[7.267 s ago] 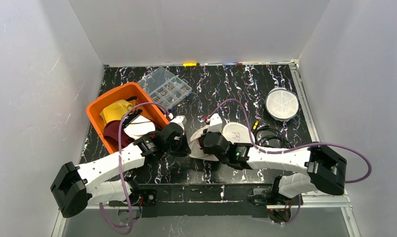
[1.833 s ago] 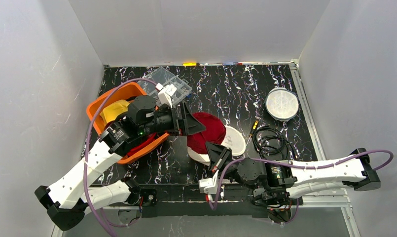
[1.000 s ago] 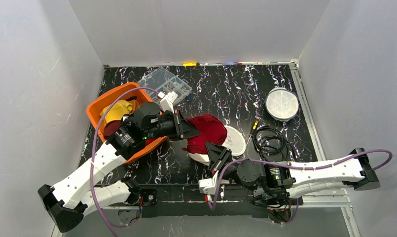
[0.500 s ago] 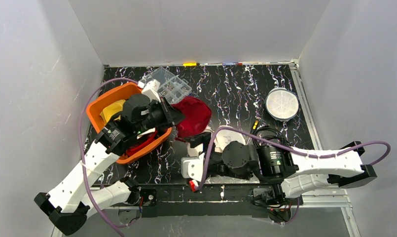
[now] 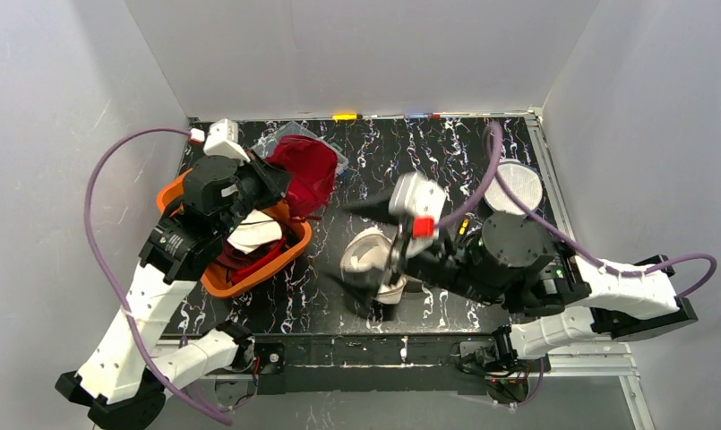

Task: Unzip the laundry bag and remove the bra
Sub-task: Pick up the bra from the laundry bag.

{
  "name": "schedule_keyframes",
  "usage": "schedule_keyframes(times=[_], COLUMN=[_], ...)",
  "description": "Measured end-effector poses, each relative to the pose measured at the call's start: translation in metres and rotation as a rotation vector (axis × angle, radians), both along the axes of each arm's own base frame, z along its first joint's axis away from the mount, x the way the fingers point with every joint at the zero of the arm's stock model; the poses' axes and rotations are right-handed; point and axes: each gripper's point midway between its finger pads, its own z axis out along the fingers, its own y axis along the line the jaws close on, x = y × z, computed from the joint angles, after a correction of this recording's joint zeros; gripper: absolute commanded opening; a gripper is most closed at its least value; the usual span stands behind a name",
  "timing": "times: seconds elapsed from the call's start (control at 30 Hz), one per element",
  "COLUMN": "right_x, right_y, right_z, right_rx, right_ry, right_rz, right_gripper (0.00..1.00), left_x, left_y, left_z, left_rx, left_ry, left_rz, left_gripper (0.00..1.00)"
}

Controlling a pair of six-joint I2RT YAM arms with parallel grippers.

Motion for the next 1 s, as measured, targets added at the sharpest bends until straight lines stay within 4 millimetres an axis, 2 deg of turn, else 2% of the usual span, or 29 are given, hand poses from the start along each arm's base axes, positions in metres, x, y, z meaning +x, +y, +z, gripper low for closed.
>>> schedule_keyframes(times=[0.07, 0.13, 0.17, 0.2, 0.27, 0.3, 0.33, 0.37, 0.43, 0.5, 0.53, 0.6, 0.63, 0.7, 0.77, 1.0], right_x=[0.025, 0.066, 0.107, 0.137, 0.215, 0.245, 0.264, 0.285, 0.307, 0.315, 0.311, 0.290, 0.276, 0.254, 0.240, 0.194], right_y=[0.001, 0.003, 0.001, -0.004, -0.027, -0.042, -0.053, -0.067, -0.091, -0.128, -0.146, -0.164, -0.167, -0.166, -0.163, -0.173], right_z=[0.028, 0.042, 0.040, 0.034, -0.002, -0.026, -0.049, -0.081, -0.133, -0.192, -0.221, -0.256, -0.267, -0.269, -0.256, -0.221], right_rx=[0.052, 0.079, 0.083, 0.080, 0.041, 0.012, -0.016, -0.039, -0.053, -0.053, -0.055, -0.051, -0.043, 0.007, 0.080, 0.250], right_ry=[0.040, 0.088, 0.123, 0.151, 0.228, 0.276, 0.321, 0.404, 0.538, 0.681, 0.741, 0.817, 0.844, 0.862, 0.846, 0.749], right_rz=[-0.135, -0.270, -0.360, -0.431, -0.624, -0.706, -0.760, -0.798, -0.850, -0.927, -0.968, -0.987, -0.970, -0.911, -0.844, -0.686], right_gripper=[0.99, 0.99, 0.99, 0.99, 0.99, 0.99, 0.99, 0.99, 0.99, 0.99, 0.99, 0.99, 0.99, 0.99, 0.98, 0.98], left_x=[0.000, 0.000, -0.001, -0.002, -0.005, -0.007, -0.009, -0.010, -0.011, -0.008, -0.007, -0.005, -0.005, -0.004, 0.000, 0.034], left_y=[0.014, 0.031, 0.040, 0.047, 0.062, 0.068, 0.074, 0.080, 0.094, 0.108, 0.117, 0.132, 0.140, 0.152, 0.162, 0.184], left_z=[0.007, 0.016, 0.021, 0.024, 0.025, 0.023, 0.020, 0.014, -0.002, -0.020, -0.032, -0.058, -0.073, -0.092, -0.105, -0.116], left_rx=[0.033, 0.076, 0.099, 0.115, 0.151, 0.166, 0.185, 0.204, 0.244, 0.274, 0.285, 0.308, 0.317, 0.305, 0.258, 0.083], left_ry=[-0.021, -0.042, -0.052, -0.059, -0.067, -0.064, -0.058, -0.048, -0.006, 0.040, 0.066, 0.126, 0.161, 0.212, 0.235, 0.198], left_rz=[0.050, 0.113, 0.147, 0.170, 0.217, 0.233, 0.250, 0.270, 0.314, 0.367, 0.397, 0.450, 0.473, 0.509, 0.552, 0.636], left_gripper=[0.00, 0.00, 0.00, 0.00, 0.00, 0.00, 0.00, 0.00, 0.00, 0.00, 0.00, 0.00, 0.00, 0.00, 0.00, 0.00])
